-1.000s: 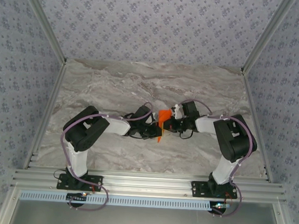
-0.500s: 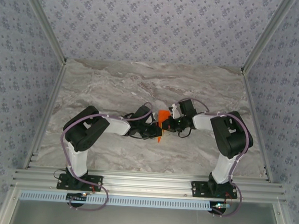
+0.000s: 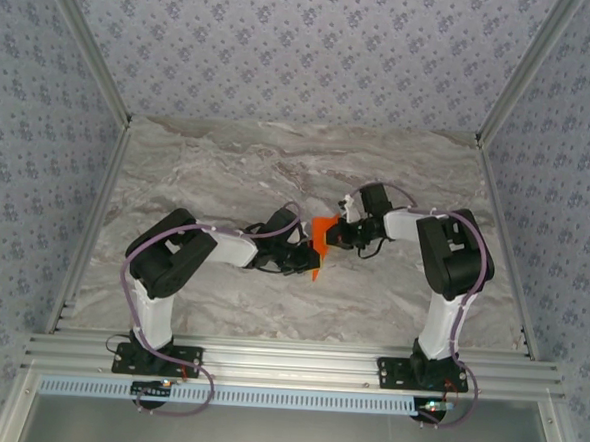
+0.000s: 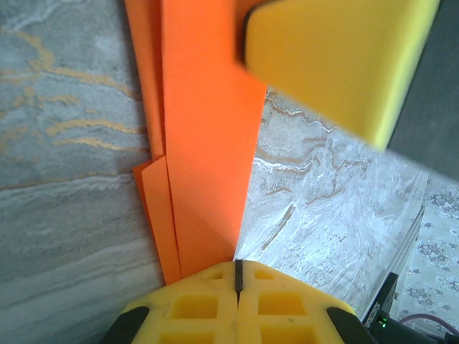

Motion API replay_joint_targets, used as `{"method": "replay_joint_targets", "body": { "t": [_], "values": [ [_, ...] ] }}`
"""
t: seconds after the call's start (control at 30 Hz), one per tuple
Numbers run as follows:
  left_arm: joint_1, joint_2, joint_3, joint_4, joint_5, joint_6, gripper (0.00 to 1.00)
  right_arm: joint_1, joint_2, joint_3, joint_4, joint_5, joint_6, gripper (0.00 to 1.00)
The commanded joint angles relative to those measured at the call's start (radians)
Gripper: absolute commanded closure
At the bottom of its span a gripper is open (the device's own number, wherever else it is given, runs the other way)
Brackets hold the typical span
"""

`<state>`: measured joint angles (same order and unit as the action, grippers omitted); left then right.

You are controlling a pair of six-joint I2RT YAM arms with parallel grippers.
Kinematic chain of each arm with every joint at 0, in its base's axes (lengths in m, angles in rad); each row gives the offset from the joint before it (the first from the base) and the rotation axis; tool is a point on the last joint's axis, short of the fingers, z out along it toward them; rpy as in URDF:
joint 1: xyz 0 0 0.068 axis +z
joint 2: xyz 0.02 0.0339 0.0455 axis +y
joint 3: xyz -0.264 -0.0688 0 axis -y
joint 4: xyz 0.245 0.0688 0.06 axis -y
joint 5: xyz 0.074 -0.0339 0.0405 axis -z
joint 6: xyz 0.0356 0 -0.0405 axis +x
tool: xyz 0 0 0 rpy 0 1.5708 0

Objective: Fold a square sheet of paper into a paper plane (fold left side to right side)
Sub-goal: Fold the wing for the fifth time at the center of the table.

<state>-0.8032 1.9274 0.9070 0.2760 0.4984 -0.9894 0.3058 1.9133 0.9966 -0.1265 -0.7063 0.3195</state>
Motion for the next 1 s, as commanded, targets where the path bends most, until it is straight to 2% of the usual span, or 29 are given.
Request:
{"method": "replay_joint_targets", "body": {
  "t": [0.0,0.97],
  "values": [
    [-0.02,0.089,-0.053,-0.187,-0.015,-0.003,1.0,-0.041,0.043,0.047,-0.021,0.102,-0.054,1.0],
    [-0.021,0.082,-0.062,-0.166,-0.011,-0.006,1.0,-0.18,0.219,0.337,-0.158,0.111,-0.102,1.0]
  ]
}}
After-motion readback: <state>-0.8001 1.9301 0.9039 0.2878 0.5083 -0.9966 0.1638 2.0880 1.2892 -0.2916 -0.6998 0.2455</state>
